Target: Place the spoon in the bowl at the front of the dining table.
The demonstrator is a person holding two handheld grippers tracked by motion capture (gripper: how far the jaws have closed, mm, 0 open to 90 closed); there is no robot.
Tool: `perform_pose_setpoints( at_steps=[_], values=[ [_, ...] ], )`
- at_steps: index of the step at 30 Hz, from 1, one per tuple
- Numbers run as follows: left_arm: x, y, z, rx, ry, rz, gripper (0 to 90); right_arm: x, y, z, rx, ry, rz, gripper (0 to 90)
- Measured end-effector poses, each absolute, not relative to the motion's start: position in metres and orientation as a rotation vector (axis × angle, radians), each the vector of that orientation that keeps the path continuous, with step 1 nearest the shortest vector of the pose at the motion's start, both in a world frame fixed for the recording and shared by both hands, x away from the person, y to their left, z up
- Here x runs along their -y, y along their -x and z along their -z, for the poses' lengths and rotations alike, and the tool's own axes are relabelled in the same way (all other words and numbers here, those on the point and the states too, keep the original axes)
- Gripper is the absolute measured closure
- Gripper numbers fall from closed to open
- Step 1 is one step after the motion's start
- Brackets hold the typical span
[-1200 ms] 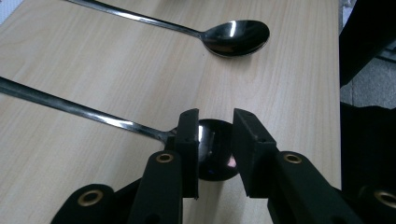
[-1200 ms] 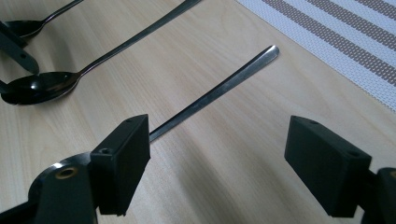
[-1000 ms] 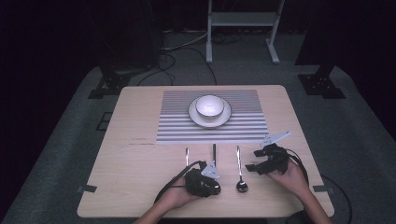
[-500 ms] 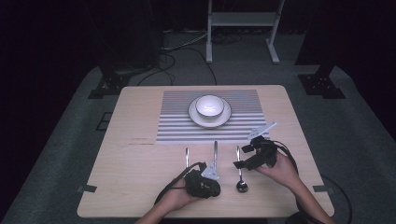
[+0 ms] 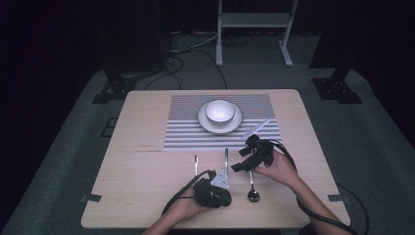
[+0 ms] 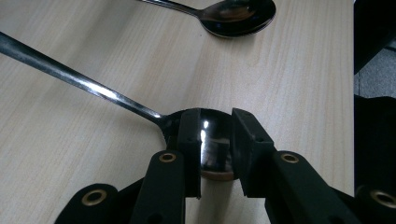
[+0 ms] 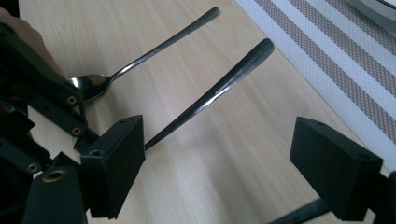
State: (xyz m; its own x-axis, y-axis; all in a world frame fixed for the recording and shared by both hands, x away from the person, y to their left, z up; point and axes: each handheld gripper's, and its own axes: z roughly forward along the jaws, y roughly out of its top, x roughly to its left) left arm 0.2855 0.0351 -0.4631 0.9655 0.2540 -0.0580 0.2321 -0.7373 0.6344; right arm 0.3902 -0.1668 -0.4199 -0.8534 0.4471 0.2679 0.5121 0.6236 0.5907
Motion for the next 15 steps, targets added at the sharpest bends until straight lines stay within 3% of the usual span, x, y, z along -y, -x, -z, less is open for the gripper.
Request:
perform_pose_setpoints(
  at_steps=[15],
  values=[
    [-0.036, -0.285, 0.464, -0.347, -2.418, -0.037, 73.5, 0.141, -0.412, 0.427, 2.716, 0.793, 0.995, 22.9]
  ],
)
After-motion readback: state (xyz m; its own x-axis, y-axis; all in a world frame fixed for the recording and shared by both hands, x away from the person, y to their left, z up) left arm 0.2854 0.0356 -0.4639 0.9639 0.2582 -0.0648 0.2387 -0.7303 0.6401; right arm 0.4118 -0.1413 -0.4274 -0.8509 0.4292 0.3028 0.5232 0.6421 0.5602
